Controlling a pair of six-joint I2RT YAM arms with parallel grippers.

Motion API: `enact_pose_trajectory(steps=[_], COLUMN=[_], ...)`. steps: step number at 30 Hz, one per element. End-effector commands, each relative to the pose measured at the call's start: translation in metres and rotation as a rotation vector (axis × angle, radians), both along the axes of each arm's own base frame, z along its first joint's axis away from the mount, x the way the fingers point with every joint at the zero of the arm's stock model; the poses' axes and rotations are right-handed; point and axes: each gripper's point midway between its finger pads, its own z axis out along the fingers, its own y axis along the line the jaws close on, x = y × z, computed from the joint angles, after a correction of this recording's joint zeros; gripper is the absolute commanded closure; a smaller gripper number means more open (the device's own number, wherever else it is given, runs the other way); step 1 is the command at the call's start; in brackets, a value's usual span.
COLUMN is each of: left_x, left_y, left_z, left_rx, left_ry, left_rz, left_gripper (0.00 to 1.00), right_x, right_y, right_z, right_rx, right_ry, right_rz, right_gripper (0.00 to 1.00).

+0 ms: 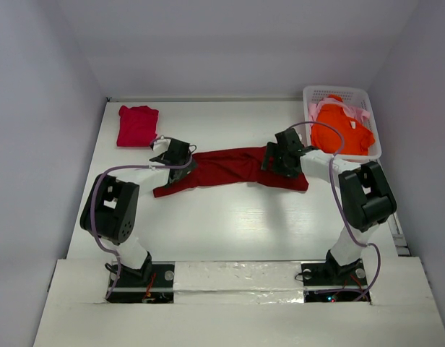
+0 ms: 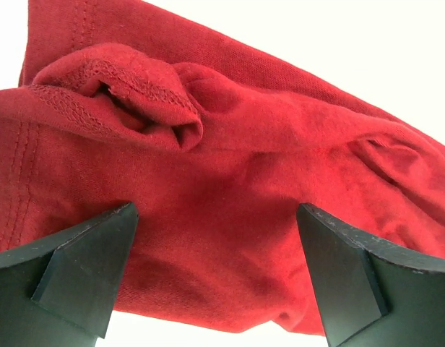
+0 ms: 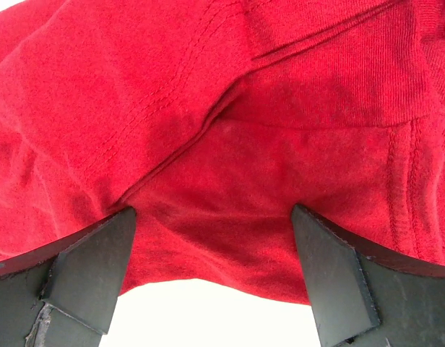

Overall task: Fold and stack the t-shirts
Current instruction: Fold the tshirt

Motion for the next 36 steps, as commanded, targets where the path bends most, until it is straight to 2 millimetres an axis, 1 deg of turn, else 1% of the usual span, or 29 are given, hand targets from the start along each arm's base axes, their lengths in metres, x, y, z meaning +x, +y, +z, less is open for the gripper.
enact_pose_trajectory(steps=[1, 4, 5, 6, 7, 8, 10, 11, 14, 17, 21, 23, 24, 25, 27, 28, 34, 35, 36], left_x=[-0.052, -0.057, -0.058, -0.06, -0.062, -0.07, -0.07, -0.075, -0.079, -0.084, -0.09, -0.094, -0.097, -0.098, -0.104, -0.106, -0.107, -0.111, -0.112], left_y=[0.019, 0.015, 0.009, 0.008, 0.007, 0.0, -0.001, -0.003, -0.006, -0.013, -0.035, -0.045, -0.054, -0.055, -0.067, -0.065, -0.07, -0.072, -0.073], left_z=[-0.024, -0.03, -0.032, -0.034, -0.037, -0.045, -0.045, -0.047, -0.05, -0.049, -0.047, -0.05, -0.051, -0.054, -0.059, -0.064, -0.072, -0.074, -0.077], left_rx=[0.071, 0.052, 0.036, 0.027, 0.018, -0.011, -0.02, -0.02, -0.051, -0.051, -0.092, -0.111, -0.125, -0.131, -0.155, -0.149, -0.163, -0.163, -0.168], left_ry=[0.207, 0.23, 0.229, 0.234, 0.238, 0.264, 0.261, 0.269, 0.271, 0.275, 0.269, 0.277, 0.28, 0.288, 0.301, 0.312, 0.31, 0.319, 0.325], left_rz=[0.026, 0.017, 0.005, 0.005, 0.003, -0.005, -0.001, -0.007, 0.0, -0.01, -0.049, -0.061, -0.084, -0.083, -0.109, -0.104, -0.108, -0.117, -0.118], left_gripper=[0.03, 0.03, 0.04, 0.04, 0.04, 0.05, 0.05, 0.05, 0.05, 0.05, 0.05, 0.06, 0.05, 0.06, 0.06, 0.06, 0.06, 0.06, 0.06], right_x=[0.003, 0.0, 0.0, 0.0, -0.002, -0.001, -0.001, 0.001, 0.001, -0.001, 0.003, 0.008, 0.008, 0.01, 0.009, 0.01, 0.011, 0.014, 0.017], right_y=[-0.001, 0.003, 0.004, 0.005, 0.005, 0.004, 0.005, 0.005, 0.0, 0.001, -0.002, -0.001, -0.001, -0.001, -0.003, -0.003, -0.006, -0.011, -0.011], right_z=[0.0, -0.005, -0.007, -0.009, -0.014, -0.021, -0.022, -0.021, -0.027, -0.031, -0.031, -0.027, -0.026, -0.024, -0.022, -0.02, -0.016, -0.014, -0.011], right_rx=[0.006, 0.025, 0.03, 0.033, 0.032, 0.038, 0.037, 0.032, 0.018, 0.019, 0.013, 0.011, 0.008, 0.006, -0.004, -0.008, -0.03, -0.039, -0.044], right_ry=[0.021, 0.035, 0.033, 0.036, 0.048, 0.062, 0.066, 0.061, 0.083, 0.098, 0.106, 0.101, 0.104, 0.098, 0.1, 0.097, 0.103, 0.097, 0.094], right_rz=[0.021, 0.036, 0.039, 0.041, 0.045, 0.047, 0.051, 0.056, 0.057, 0.062, 0.059, 0.062, 0.065, 0.065, 0.066, 0.067, 0.071, 0.059, 0.061], right_gripper=[0.05, 0.05, 0.05, 0.05, 0.05, 0.05, 0.05, 0.05, 0.05, 0.05, 0.05, 0.05, 0.05, 0.05, 0.05, 0.05, 0.05, 0.05, 0.05])
